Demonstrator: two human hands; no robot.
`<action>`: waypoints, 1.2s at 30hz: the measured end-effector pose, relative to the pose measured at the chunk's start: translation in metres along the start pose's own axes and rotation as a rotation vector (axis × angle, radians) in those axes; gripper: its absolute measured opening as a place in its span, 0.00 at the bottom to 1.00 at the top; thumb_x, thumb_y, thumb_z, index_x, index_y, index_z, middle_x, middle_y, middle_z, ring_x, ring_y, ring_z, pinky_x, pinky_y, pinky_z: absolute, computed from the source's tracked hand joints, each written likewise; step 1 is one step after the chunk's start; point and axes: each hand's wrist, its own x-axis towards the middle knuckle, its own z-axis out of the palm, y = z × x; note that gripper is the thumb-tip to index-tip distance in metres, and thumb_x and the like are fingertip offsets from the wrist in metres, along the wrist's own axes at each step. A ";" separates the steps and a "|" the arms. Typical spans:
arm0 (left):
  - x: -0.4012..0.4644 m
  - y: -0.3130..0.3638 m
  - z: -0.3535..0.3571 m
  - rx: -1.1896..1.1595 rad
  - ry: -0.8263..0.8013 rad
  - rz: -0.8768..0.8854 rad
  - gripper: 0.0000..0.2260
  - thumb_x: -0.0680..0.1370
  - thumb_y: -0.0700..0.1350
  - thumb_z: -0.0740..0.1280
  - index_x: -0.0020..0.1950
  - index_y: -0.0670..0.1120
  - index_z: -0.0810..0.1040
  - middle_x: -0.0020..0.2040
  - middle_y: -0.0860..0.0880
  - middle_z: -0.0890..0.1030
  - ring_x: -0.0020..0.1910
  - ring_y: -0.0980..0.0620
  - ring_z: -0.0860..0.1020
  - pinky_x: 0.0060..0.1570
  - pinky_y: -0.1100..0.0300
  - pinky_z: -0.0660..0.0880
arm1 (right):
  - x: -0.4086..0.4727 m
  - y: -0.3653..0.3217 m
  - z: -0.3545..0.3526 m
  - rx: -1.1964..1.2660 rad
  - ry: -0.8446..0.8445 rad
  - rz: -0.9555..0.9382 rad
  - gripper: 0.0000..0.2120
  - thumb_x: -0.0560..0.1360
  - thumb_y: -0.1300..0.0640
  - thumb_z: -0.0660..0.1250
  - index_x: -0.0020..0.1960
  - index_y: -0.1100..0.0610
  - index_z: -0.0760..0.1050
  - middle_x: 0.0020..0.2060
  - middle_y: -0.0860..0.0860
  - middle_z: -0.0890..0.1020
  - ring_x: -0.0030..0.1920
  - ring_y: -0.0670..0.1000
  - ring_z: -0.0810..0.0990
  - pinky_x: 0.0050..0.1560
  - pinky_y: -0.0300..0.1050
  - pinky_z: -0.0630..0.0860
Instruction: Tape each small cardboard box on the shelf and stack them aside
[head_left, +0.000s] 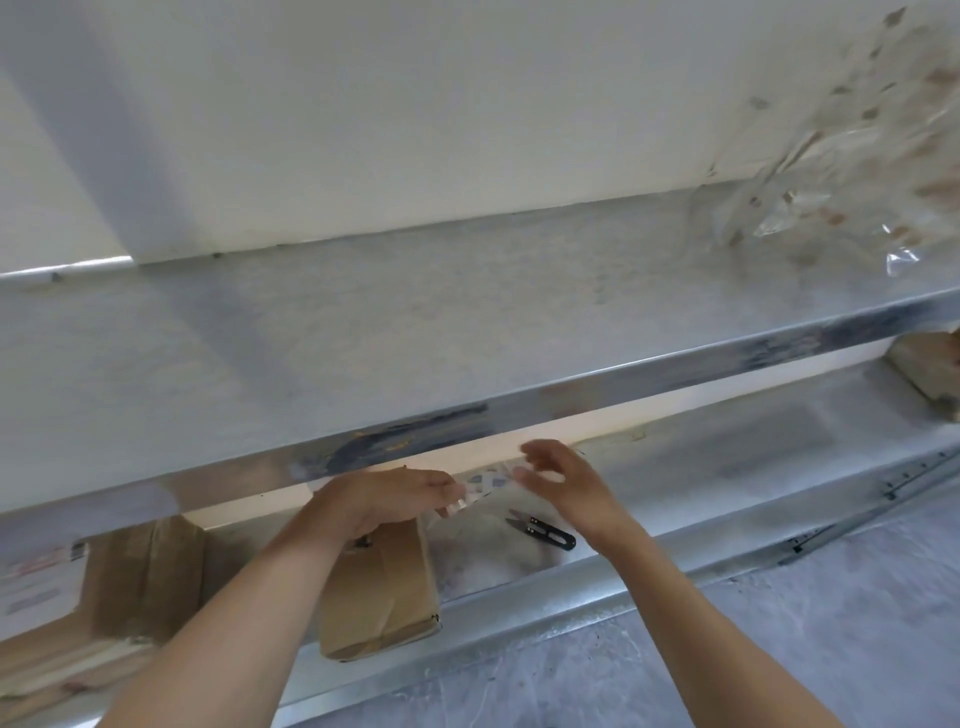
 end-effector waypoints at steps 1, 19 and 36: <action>0.000 0.000 0.000 -0.009 -0.012 0.000 0.21 0.83 0.61 0.57 0.72 0.53 0.73 0.61 0.56 0.70 0.65 0.54 0.65 0.66 0.60 0.58 | -0.004 0.017 -0.001 -0.087 0.070 0.075 0.18 0.75 0.45 0.73 0.62 0.48 0.76 0.57 0.44 0.79 0.59 0.48 0.78 0.60 0.46 0.77; -0.003 0.002 -0.001 -0.027 -0.092 -0.026 0.13 0.82 0.62 0.60 0.48 0.57 0.79 0.64 0.55 0.71 0.71 0.50 0.61 0.77 0.50 0.54 | -0.031 0.048 0.039 -0.847 -0.099 0.146 0.03 0.81 0.62 0.58 0.49 0.57 0.65 0.48 0.57 0.72 0.40 0.58 0.72 0.38 0.46 0.66; -0.008 0.002 -0.004 -0.076 -0.123 -0.021 0.20 0.81 0.62 0.60 0.66 0.53 0.77 0.67 0.55 0.68 0.76 0.50 0.57 0.76 0.49 0.51 | -0.087 -0.026 0.109 0.346 -0.168 0.301 0.15 0.85 0.57 0.60 0.40 0.59 0.67 0.30 0.50 0.64 0.28 0.46 0.60 0.30 0.40 0.60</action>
